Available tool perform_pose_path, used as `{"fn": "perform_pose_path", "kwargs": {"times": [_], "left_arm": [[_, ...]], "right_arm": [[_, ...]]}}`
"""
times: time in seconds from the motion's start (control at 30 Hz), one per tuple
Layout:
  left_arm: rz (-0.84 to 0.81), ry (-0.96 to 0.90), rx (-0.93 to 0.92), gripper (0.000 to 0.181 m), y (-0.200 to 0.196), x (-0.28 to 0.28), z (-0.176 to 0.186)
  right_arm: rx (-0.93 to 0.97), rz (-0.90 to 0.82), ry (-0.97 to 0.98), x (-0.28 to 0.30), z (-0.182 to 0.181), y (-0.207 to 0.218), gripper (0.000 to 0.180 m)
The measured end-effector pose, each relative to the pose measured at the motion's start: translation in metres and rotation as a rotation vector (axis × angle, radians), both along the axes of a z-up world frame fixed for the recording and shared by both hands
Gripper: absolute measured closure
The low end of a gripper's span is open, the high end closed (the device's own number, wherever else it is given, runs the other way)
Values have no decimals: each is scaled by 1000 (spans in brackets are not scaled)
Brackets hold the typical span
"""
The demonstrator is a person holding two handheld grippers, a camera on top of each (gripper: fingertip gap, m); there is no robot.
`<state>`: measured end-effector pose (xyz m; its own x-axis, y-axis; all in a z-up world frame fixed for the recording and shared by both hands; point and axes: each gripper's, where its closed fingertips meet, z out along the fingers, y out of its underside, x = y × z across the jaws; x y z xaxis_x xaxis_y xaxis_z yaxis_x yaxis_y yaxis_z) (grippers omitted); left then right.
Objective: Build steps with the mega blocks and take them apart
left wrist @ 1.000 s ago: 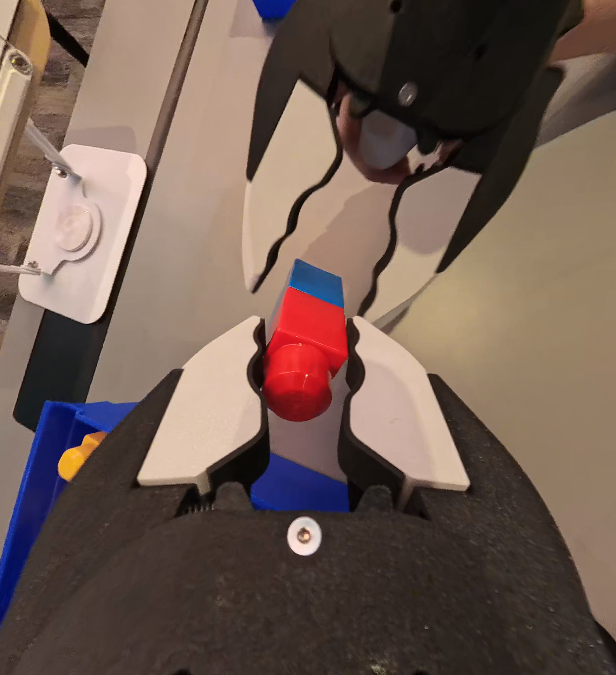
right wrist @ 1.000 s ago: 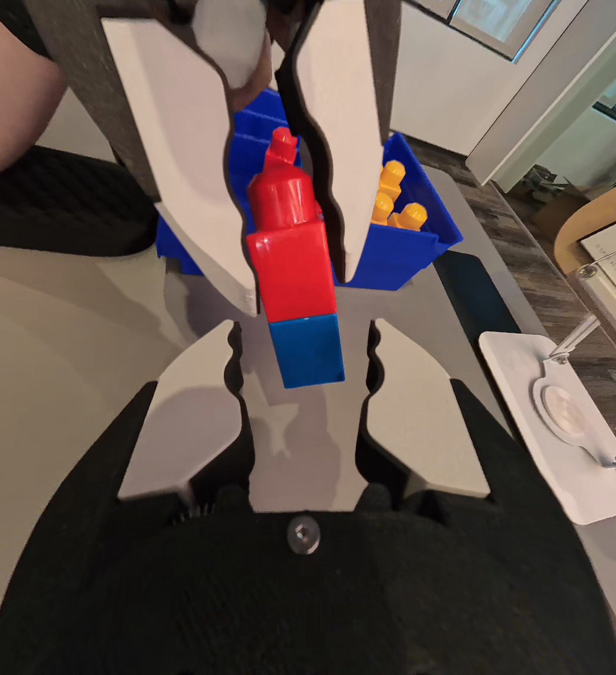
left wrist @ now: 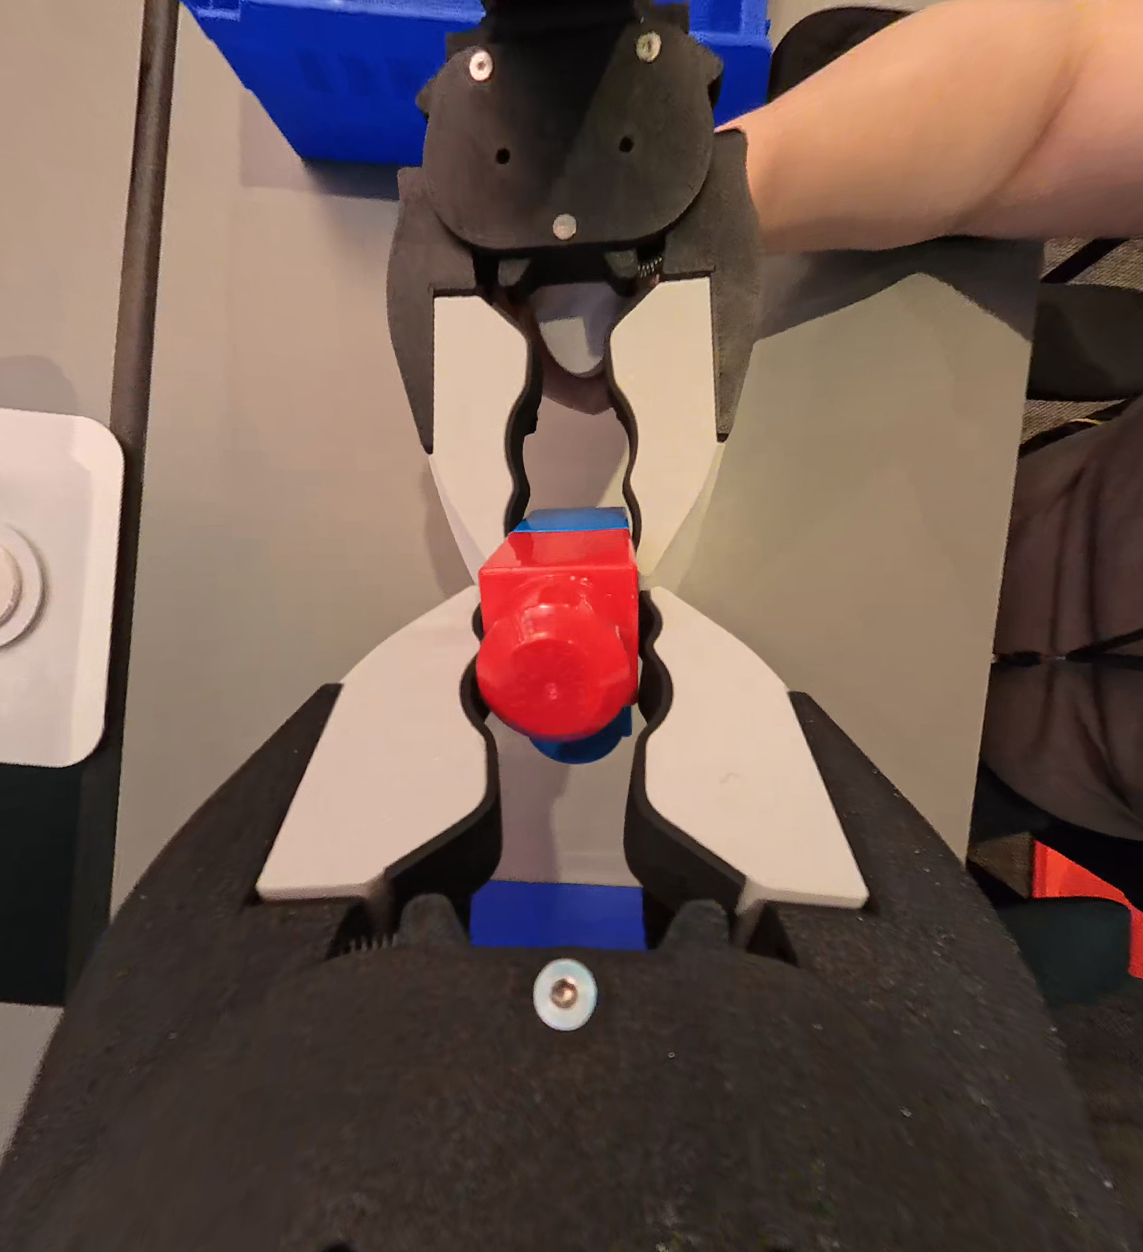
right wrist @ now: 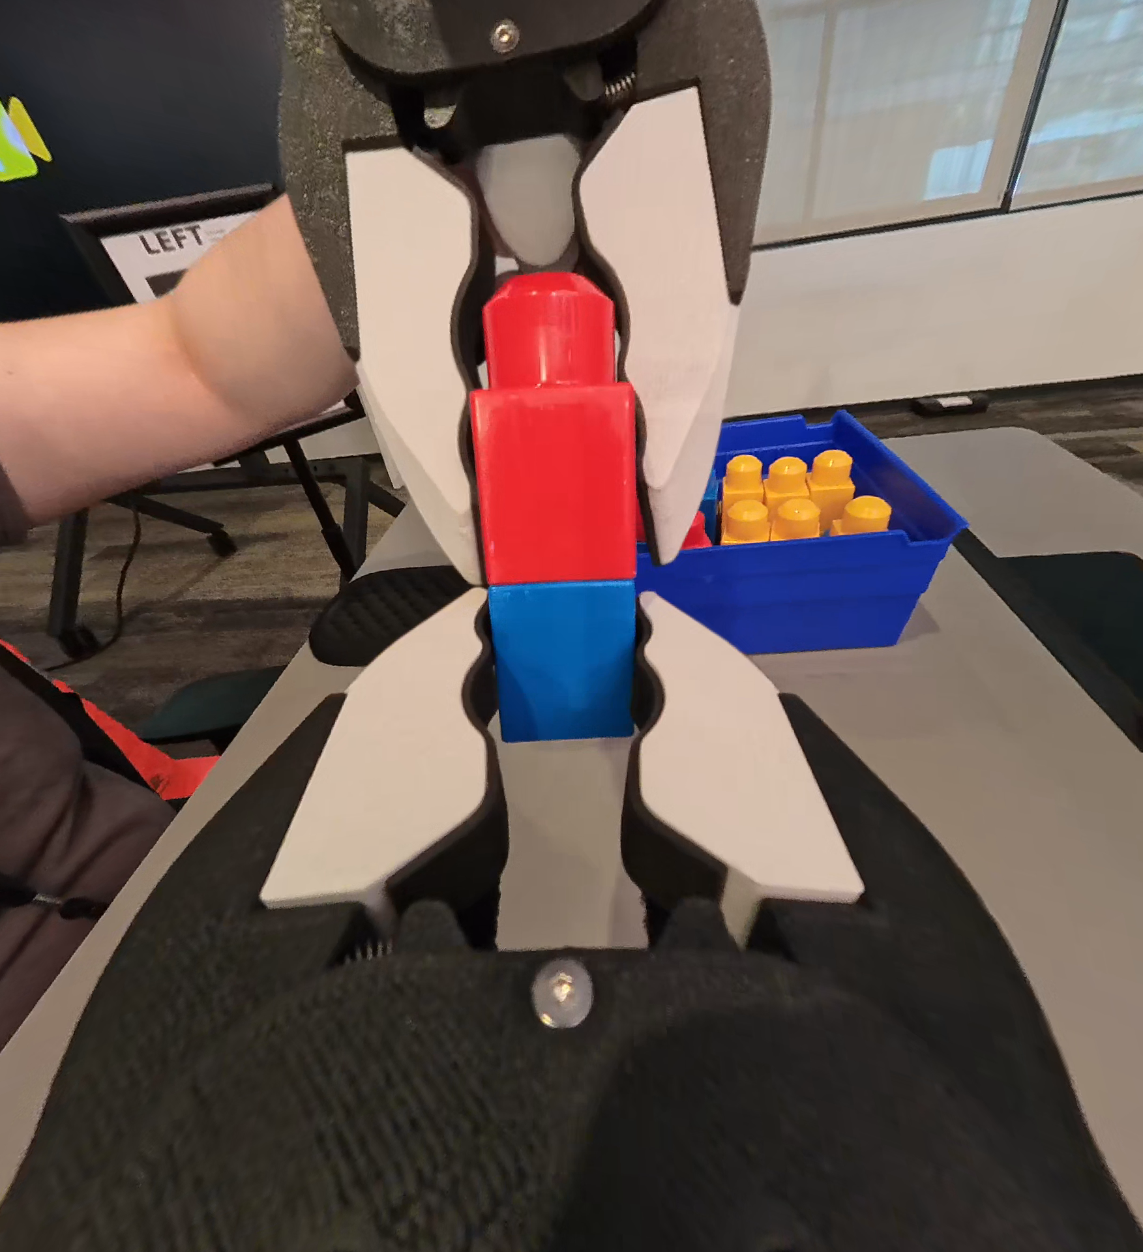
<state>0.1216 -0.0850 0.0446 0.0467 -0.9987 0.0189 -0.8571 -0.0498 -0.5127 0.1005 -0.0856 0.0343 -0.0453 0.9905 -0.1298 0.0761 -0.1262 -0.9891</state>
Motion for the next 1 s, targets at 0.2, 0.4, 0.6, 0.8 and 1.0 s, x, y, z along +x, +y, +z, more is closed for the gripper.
{"fn": "perform_pose_path", "kwargs": {"times": [0.2,0.4,0.6,0.8,1.0], "left_arm": [[-3,5,-9,142,3,5,13],[18,19,-20,143,5,5,12],[20,19,-35,141,0,2,13],[41,42,-58,142,-4,3,12],[42,83,-62,144,-5,-3,4]], "right_arm": [[1,0,15,8,7,3,143],[-4,-5,6,8,7,4,143],[-1,2,11,5,7,1,143],[6,16,-4,1,5,-3,143],[11,24,-7,0,3,-4,143]]}}
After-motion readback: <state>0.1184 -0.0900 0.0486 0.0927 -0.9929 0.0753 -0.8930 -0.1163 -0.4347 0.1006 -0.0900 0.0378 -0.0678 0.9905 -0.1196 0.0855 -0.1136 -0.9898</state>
